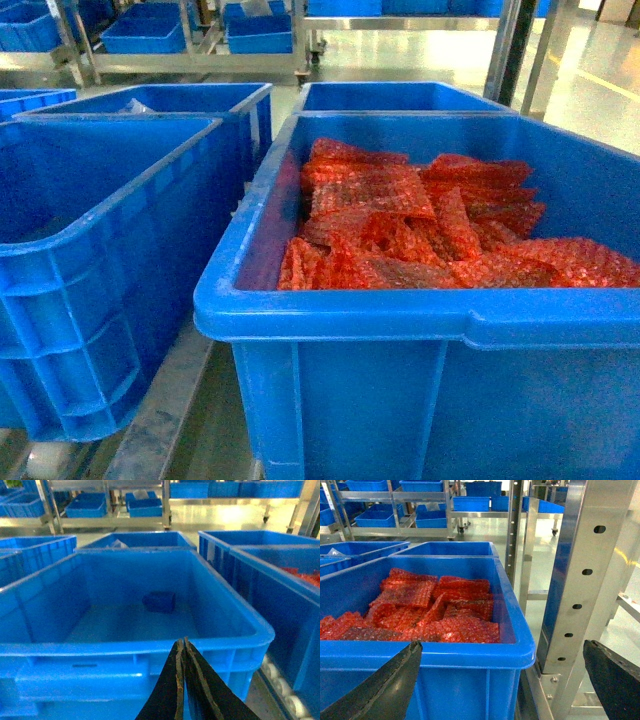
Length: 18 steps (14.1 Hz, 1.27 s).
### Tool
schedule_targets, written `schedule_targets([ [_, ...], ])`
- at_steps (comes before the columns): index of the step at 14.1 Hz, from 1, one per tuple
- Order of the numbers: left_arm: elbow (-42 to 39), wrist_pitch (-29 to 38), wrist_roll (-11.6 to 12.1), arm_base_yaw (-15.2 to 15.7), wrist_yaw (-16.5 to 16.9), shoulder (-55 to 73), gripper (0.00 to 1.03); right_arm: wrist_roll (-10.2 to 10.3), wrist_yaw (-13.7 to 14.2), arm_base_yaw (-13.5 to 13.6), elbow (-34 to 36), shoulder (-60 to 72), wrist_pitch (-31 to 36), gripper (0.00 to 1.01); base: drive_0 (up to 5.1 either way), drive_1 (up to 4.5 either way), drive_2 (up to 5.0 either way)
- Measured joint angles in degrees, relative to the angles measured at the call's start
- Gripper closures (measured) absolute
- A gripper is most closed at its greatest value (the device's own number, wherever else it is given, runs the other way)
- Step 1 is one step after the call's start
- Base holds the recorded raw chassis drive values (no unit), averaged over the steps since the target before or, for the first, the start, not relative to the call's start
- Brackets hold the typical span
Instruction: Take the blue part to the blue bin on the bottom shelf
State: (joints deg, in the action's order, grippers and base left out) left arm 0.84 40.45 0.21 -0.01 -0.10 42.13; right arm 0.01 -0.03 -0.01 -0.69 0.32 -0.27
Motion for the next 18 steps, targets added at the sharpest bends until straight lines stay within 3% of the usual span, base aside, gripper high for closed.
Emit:
schedule_targets([
  [8, -0.07, -19.87, 0.00, 0.00, 0.02, -21.49, 1.01, 0.00, 0.02, 0.00, 0.00, 0.00, -0.02, 0.03, 0.0, 0.00, 0.0],
  [17, -0.07, -30.60, 0.00, 0.00, 0.02, -32.37, 1.01, 0.00, 0.00, 0.00, 0.00, 0.00, -0.04, 0.03, 0.0, 0.00, 0.0],
  [18, -0.04, -40.61, 0.00, 0.00, 0.22, -39.06, 1.01, 0.00, 0.04, 0.00, 0.00, 0.00, -0.07, 0.03, 0.0, 0.00, 0.0],
])
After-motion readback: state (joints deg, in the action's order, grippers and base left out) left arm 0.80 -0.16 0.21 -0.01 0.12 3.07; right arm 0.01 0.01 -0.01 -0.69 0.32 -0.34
